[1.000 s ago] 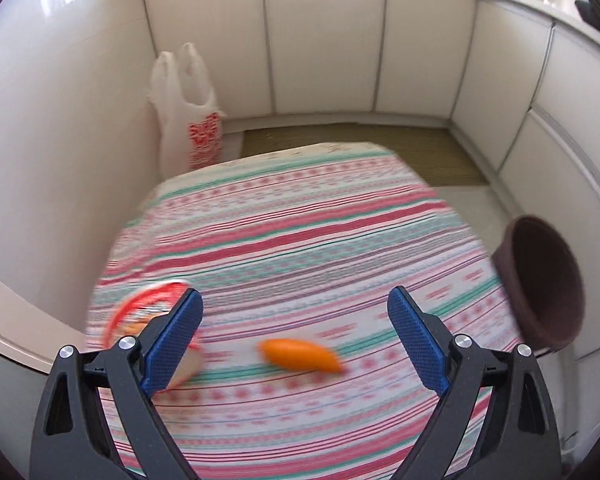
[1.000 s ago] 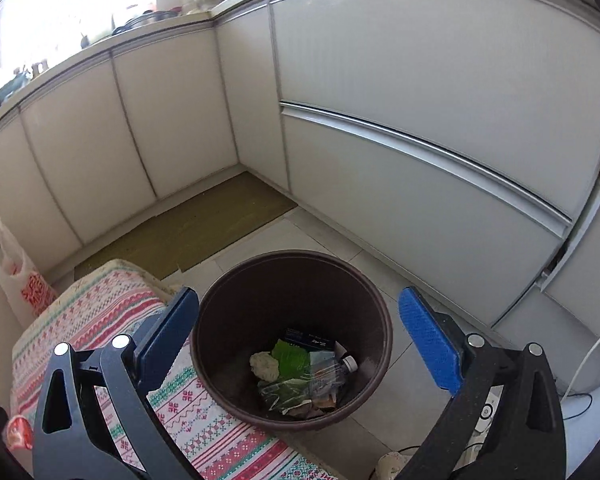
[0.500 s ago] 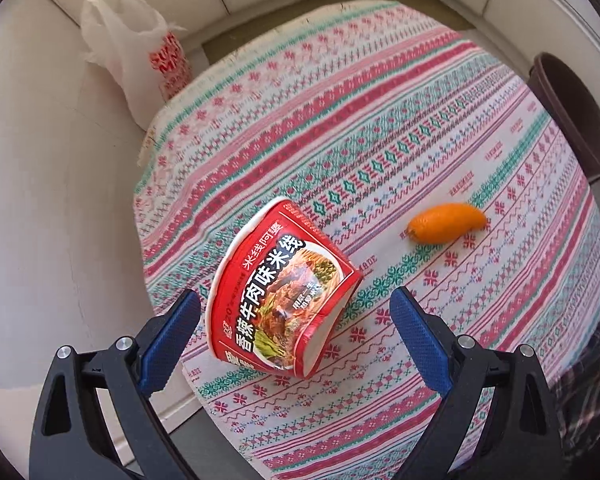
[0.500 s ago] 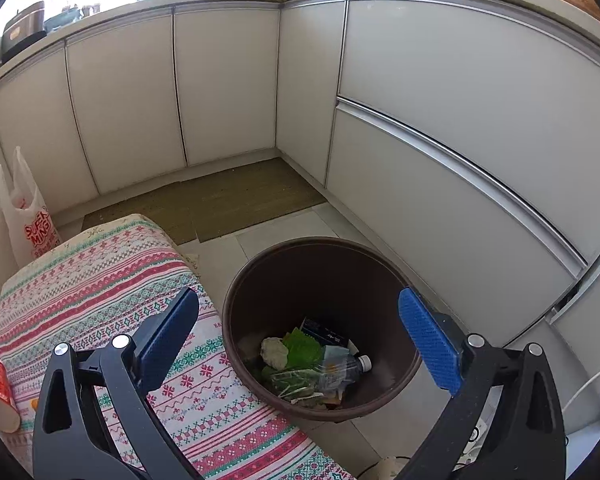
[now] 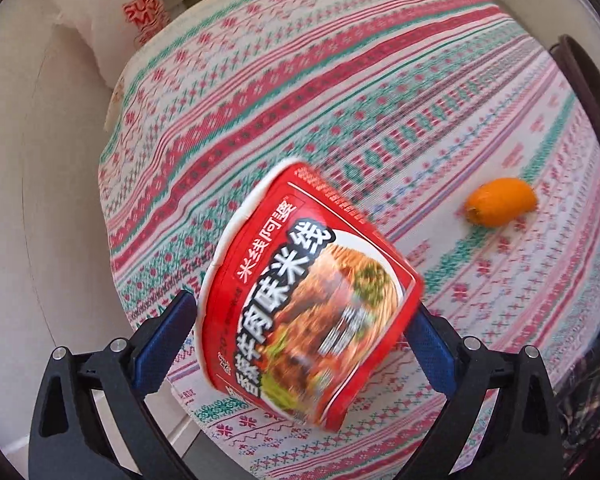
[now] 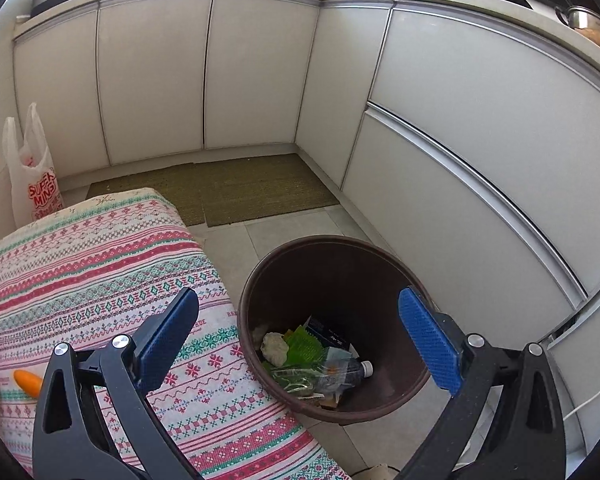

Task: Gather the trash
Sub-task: 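Return the left tool to the table and grasp the red noodle cup, then grasp the orange peel with the right tool while the left tool holds the cup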

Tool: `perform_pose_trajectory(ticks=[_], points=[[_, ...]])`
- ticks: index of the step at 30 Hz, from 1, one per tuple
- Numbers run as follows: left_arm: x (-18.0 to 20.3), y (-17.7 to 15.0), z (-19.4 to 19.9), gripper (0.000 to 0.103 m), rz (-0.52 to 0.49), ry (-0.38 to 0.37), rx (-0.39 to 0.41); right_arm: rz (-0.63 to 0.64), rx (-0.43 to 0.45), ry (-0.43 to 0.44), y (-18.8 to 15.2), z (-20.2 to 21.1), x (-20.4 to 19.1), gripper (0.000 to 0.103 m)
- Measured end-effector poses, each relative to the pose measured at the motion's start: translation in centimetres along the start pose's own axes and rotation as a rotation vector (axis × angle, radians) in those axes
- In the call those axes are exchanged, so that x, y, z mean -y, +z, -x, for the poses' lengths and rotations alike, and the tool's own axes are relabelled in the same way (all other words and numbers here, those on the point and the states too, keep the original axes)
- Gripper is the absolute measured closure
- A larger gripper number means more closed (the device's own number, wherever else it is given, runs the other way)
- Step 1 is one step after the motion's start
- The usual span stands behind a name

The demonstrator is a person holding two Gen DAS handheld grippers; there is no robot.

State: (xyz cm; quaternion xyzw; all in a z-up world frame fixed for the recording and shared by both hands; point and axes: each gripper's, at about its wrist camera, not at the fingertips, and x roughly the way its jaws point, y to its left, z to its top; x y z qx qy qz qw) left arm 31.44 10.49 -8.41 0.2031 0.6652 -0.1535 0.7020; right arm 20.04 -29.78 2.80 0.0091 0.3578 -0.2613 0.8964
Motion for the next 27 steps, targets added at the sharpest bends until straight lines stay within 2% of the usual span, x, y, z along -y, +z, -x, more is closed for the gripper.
perform_pose_trajectory(ticks=[3,6,7,8,10,12,13,15,16,18,20,23,27], points=[[-1.1,-1.2,0.7,0.007,0.104,-0.056,0.089,0.003,0.004,0.006,0.0,0.2,0.0,0.007],[-1.9,-2.7,1.4,0.014,0.228,-0.080,0.146,0.001,-0.001,0.021,0.0,0.2,-0.2,0.007],[-1.8,-3.1,1.5,0.023,0.260,-0.069,0.153,0.000,-0.001,0.027,-0.1,0.2,-0.3,0.007],[-1.6,-3.3,1.4,0.026,0.281,-0.069,0.156,0.000,-0.001,0.034,-0.1,0.3,-0.4,0.007],[-0.9,-4.3,1.8,0.028,0.334,-0.072,0.190,0.001,0.005,0.046,-0.1,0.5,-0.7,0.007],[0.1,-5.4,2.2,0.029,0.404,-0.112,0.231,0.005,0.011,0.058,-0.1,0.8,-0.9,0.007],[0.6,-6.0,2.3,0.041,0.441,-0.137,0.246,0.008,0.014,0.064,-0.1,0.9,-1.1,0.007],[1.2,-6.9,2.8,0.036,0.497,-0.135,0.272,0.009,0.014,0.073,-0.1,1.0,-1.4,0.007],[1.6,-7.4,3.2,0.026,0.516,-0.146,0.292,0.010,0.013,0.078,-0.1,1.1,-1.5,0.007],[1.5,-7.9,3.6,0.023,0.537,-0.165,0.313,0.014,0.013,0.087,-0.2,1.2,-1.7,0.007],[1.6,-8.1,4.4,0.014,0.538,-0.121,0.329,0.019,0.017,0.094,-0.2,1.4,-1.9,0.007],[1.0,-8.1,5.4,0.009,0.515,-0.074,0.346,0.027,0.026,0.101,-0.1,1.8,-2.0,0.007],[0.6,-7.3,5.3,0.007,0.462,-0.076,0.342,0.043,0.029,0.102,-0.2,1.9,-2.4,0.007]])
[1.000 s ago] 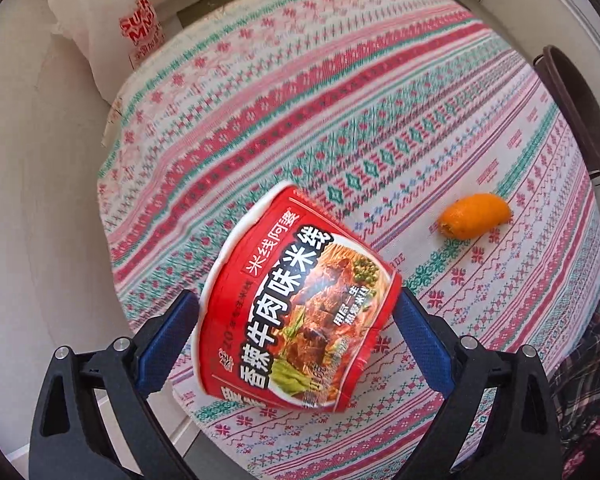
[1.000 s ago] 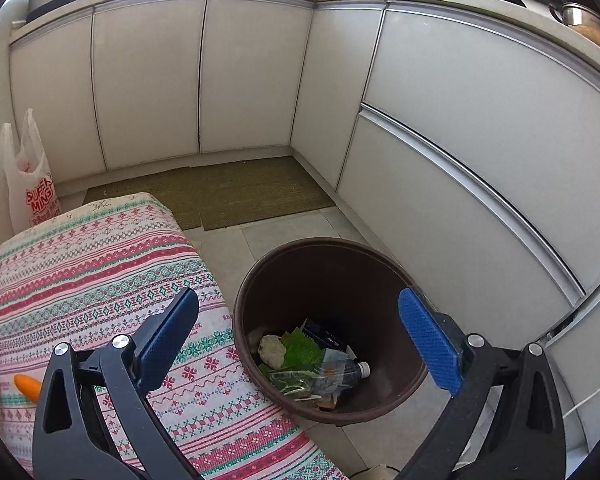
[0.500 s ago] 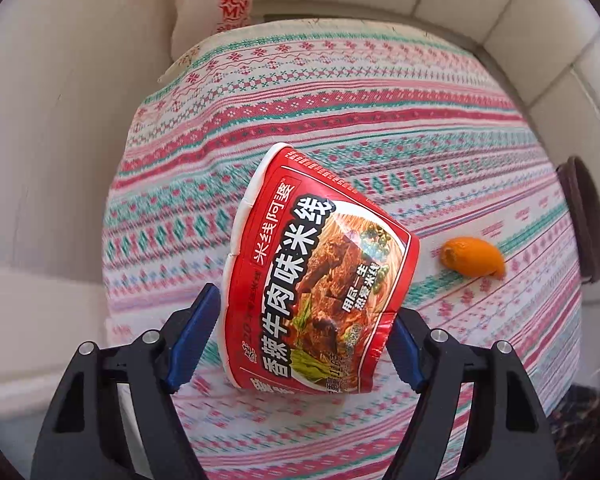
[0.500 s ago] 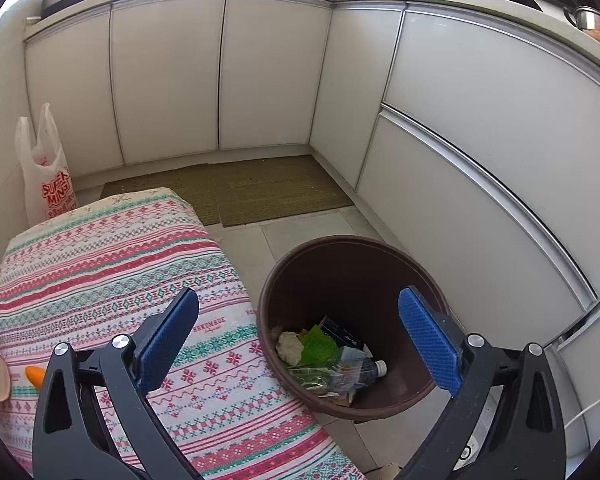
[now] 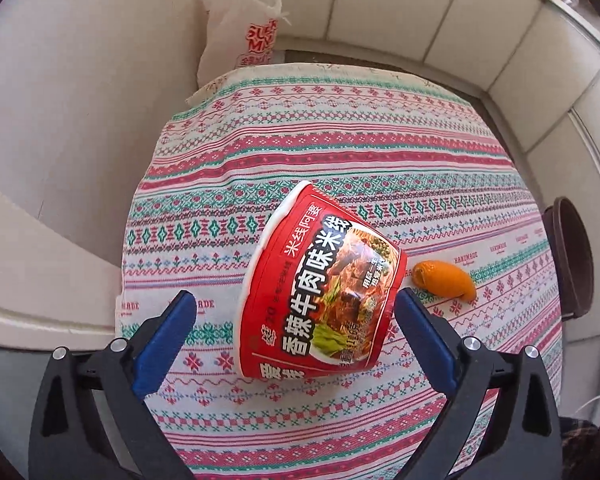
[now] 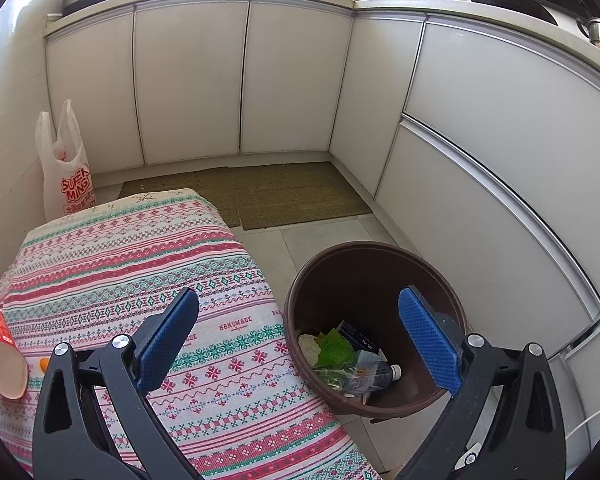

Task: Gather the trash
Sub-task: 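Grasp the orange peel with the right tool while the left tool holds the cup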

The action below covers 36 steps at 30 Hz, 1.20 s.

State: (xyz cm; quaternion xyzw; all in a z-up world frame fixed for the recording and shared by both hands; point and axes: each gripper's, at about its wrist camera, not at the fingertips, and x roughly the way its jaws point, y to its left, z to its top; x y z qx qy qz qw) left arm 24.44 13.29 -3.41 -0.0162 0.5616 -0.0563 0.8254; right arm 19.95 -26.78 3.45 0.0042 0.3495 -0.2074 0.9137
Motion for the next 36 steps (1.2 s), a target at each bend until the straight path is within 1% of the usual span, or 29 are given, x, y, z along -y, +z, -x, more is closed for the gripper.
perform_pose_trajectory(ticks=[3,7,9,12,14,15,16,17,19,22,26,28,31,34,36], points=[[0.3,0.4,-0.8,0.007,-0.036,-0.048,-0.036,0.014,-0.007,0.000,-0.1,-0.3,-0.5,0.007],[0.4,1.0,-2.6,0.007,-0.081,-0.031,-0.077,0.040,-0.013,-0.002,-0.3,-0.5,-1.2,0.007],[0.2,1.0,-3.4,0.007,-0.079,-0.020,-0.091,0.051,-0.014,-0.004,-0.3,-0.6,-1.4,0.007],[-0.2,0.9,-4.3,0.007,-0.053,-0.038,-0.103,0.060,-0.017,-0.003,-0.4,-0.7,-1.7,0.007],[-0.2,0.5,-4.5,0.007,-0.037,-0.035,-0.096,0.064,-0.020,0.000,-0.4,-0.8,-1.9,0.007],[-0.2,0.3,-4.4,0.009,-0.033,-0.033,-0.088,0.066,-0.020,0.002,-0.5,-0.8,-2.0,0.007],[-0.1,0.0,-4.2,0.020,-0.029,-0.041,-0.079,0.069,-0.018,0.005,-0.5,-0.7,-2.1,0.007],[0.0,-0.1,-4.0,0.021,-0.024,-0.037,-0.072,0.072,-0.016,0.007,-0.5,-0.6,-2.3,0.007],[0.4,-0.4,-3.2,0.021,-0.020,-0.020,-0.036,0.079,-0.012,0.013,-0.6,-0.5,-2.5,0.007],[0.7,-0.7,-1.4,0.022,0.013,-0.017,0.036,0.085,-0.011,0.026,-0.6,-0.4,-3.1,0.007],[1.0,-1.1,1.5,0.022,0.087,-0.044,0.135,0.116,-0.022,0.080,-0.9,-0.3,-5.1,0.007],[1.5,-1.4,3.4,0.022,0.110,-0.037,0.191,0.158,-0.024,0.116,-1.2,-0.2,-6.9,0.007],[1.9,-2.2,6.3,0.022,0.152,-0.034,0.280,0.263,-0.040,0.191,-1.9,-0.3,-10.3,0.007],[2.0,-3.2,8.4,0.022,0.197,-0.028,0.347,0.359,-0.053,0.262,-2.8,-0.5,-13.5,0.007],[2.7,-4.4,9.8,0.022,0.199,0.039,0.404,0.425,-0.056,0.325,-3.2,-0.4,-15.8,0.007]])
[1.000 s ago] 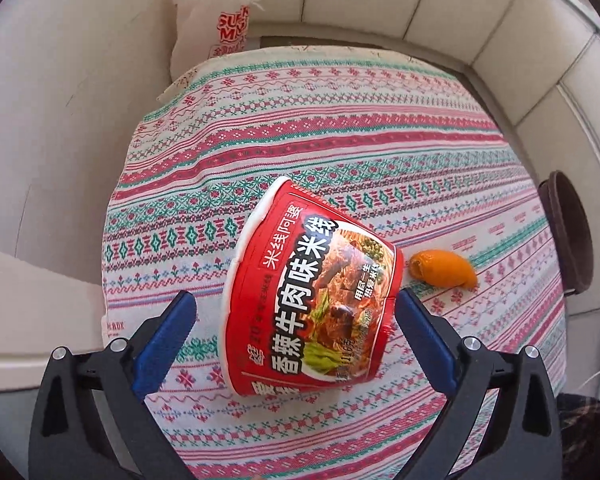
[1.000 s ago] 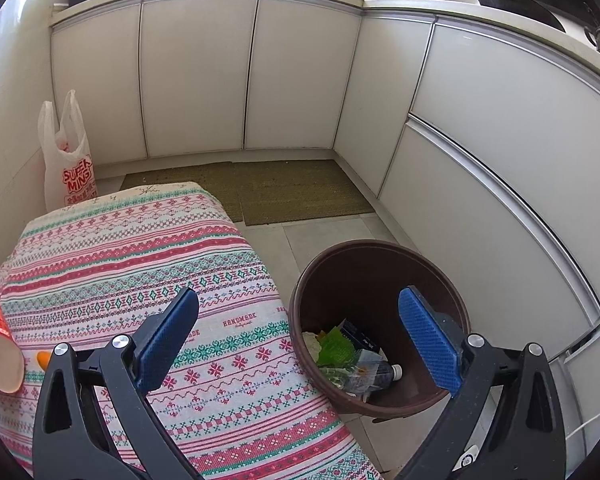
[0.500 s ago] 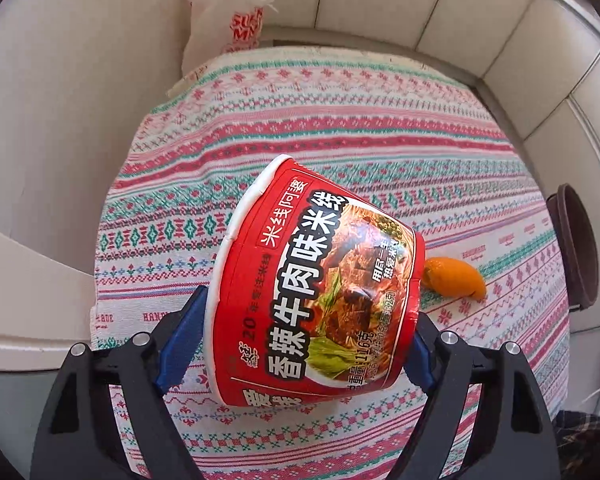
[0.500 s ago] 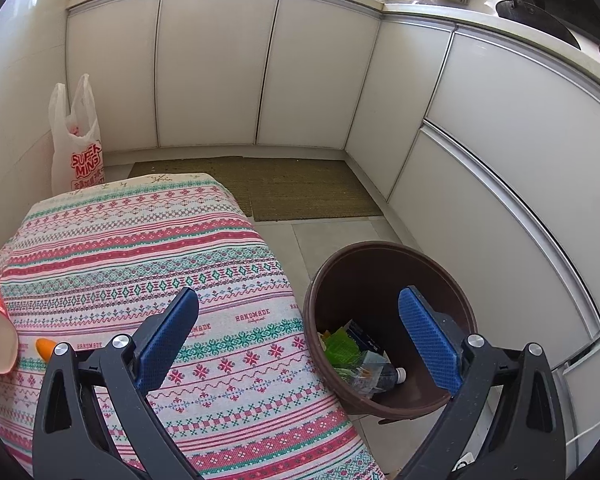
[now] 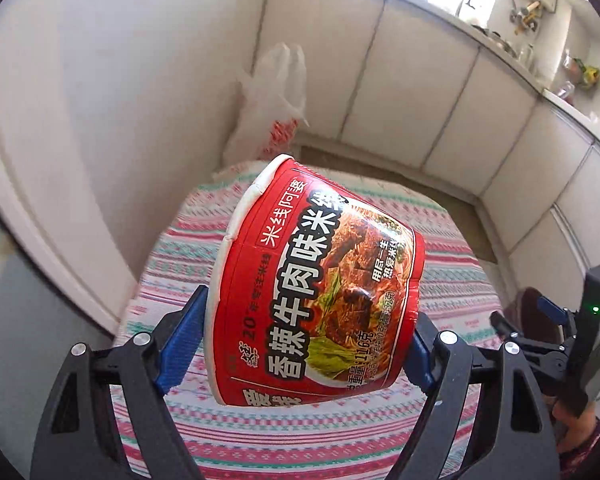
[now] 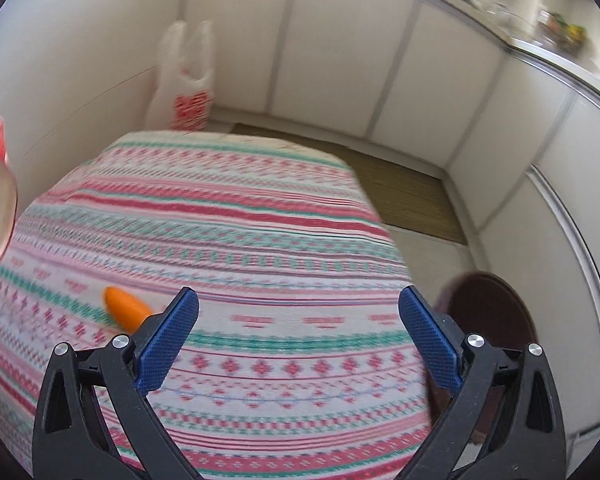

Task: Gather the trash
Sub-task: 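Grasp the orange peel with the right tool while the left tool holds the cup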

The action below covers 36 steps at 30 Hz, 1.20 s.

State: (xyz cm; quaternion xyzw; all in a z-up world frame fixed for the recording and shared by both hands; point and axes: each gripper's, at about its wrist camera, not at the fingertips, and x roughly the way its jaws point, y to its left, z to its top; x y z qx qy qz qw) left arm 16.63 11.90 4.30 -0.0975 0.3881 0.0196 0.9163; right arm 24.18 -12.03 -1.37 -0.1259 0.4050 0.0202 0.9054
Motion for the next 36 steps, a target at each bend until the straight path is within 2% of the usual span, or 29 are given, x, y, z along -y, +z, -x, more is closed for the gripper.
perform_pose_trajectory(ticks=[1,5,9,15,20,27,30,31,33,34,36], points=[[0.2,-0.4,0.9,0.022,-0.011,0.026,0.033,0.029,0.001,0.028,0.2,-0.2,-0.9,0.007],[0.5,-1.6,3.0,0.022,0.009,0.005,0.082,0.173,-0.026,0.181,0.4,-1.1,-5.0,0.007],[0.8,-2.4,4.1,0.022,-0.011,0.013,0.109,0.306,-0.059,0.249,0.0,-2.0,-8.3,0.007],[-0.3,-1.8,4.8,0.022,0.020,0.013,0.154,0.375,-0.156,0.355,-0.8,-4.3,-10.6,0.007],[-1.2,-1.9,4.3,0.022,0.071,-0.010,0.121,0.420,-0.243,0.384,-2.3,-6.7,-11.9,0.007],[-1.6,-2.3,4.1,0.022,0.086,-0.023,0.098,0.415,-0.283,0.406,-2.9,-8.6,-12.6,0.012],[-1.8,-2.0,3.8,0.022,0.090,-0.026,0.091,0.399,-0.287,0.433,-2.5,-8.8,-12.8,0.020],[-1.9,-2.0,3.7,0.022,0.093,-0.028,0.087,0.396,-0.284,0.439,-2.4,-8.7,-13.0,0.026],[-2.1,-1.6,3.4,0.022,0.090,-0.030,0.080,0.388,-0.281,0.456,-2.0,-8.6,-13.2,0.041],[-2.1,-1.6,3.3,0.022,0.087,-0.028,0.078,0.382,-0.280,0.457,-1.7,-8.6,-13.2,0.056],[-2.1,-1.4,3.1,0.022,0.082,-0.031,0.076,0.374,-0.286,0.460,-1.2,-8.9,-13.5,0.064]])
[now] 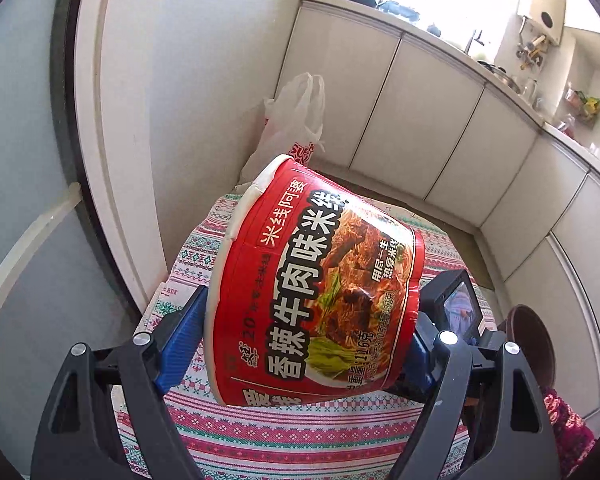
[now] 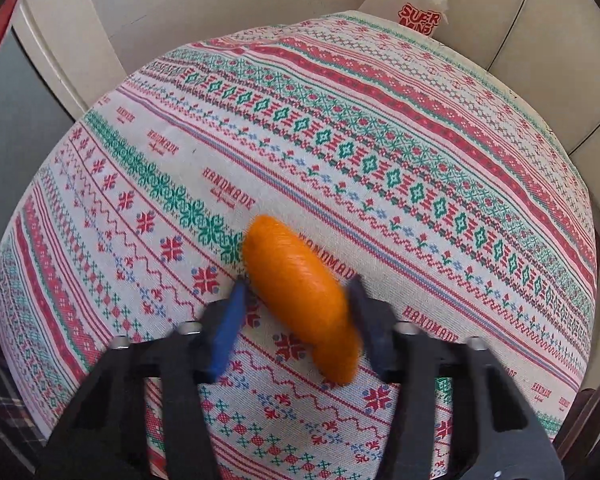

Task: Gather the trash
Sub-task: 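Grasp the orange peel with the right tool while the left tool holds the cup, then carry the orange peel over the bucket and open the right tool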

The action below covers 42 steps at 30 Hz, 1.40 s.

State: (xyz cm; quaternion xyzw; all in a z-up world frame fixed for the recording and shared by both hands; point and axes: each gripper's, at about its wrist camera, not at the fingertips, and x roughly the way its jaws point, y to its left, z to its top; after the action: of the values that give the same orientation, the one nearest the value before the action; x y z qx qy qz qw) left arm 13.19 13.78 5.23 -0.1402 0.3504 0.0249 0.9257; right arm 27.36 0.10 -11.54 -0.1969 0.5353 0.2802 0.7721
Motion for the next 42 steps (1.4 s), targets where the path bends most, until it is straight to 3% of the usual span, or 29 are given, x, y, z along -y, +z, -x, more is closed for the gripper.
perform_pose_trajectory(ticks=[3,5,8,14,20,25,31,38,42], points=[[0.1,0.1,-0.3,0.022,-0.008,-0.002,-0.004,-0.001,0.001,0.006,0.1,0.0,0.0,0.067],[0.2,0.2,-0.5,0.022,-0.009,-0.005,-0.008,-0.004,0.002,0.011,0.2,0.2,0.1,0.077],[0.3,0.3,-0.9,0.022,-0.014,-0.007,-0.011,-0.010,0.011,0.014,0.1,0.3,0.2,0.084],[0.1,0.3,-1.4,0.022,-0.017,-0.017,-0.013,-0.027,0.072,-0.017,-0.3,2.9,0.5,0.088],[0.7,0.2,-1.8,0.022,-0.027,-0.049,-0.017,-0.113,0.215,-0.094,-0.9,9.5,2.9,0.088],[2.5,-0.2,-2.2,0.022,-0.051,-0.080,-0.022,-0.227,0.371,-0.218,-2.5,16.2,6.8,0.088],[6.6,-1.2,-2.5,0.022,-0.112,-0.121,-0.025,-0.438,0.555,-0.445,-7.5,23.7,12.4,0.087],[11.1,-2.6,-3.1,0.022,-0.185,-0.152,-0.032,-0.724,0.681,-0.700,-14.7,27.9,18.2,0.086],[12.9,-3.2,-3.6,0.022,-0.213,-0.167,-0.040,-0.873,0.698,-0.829,-18.5,27.8,20.9,0.085]])
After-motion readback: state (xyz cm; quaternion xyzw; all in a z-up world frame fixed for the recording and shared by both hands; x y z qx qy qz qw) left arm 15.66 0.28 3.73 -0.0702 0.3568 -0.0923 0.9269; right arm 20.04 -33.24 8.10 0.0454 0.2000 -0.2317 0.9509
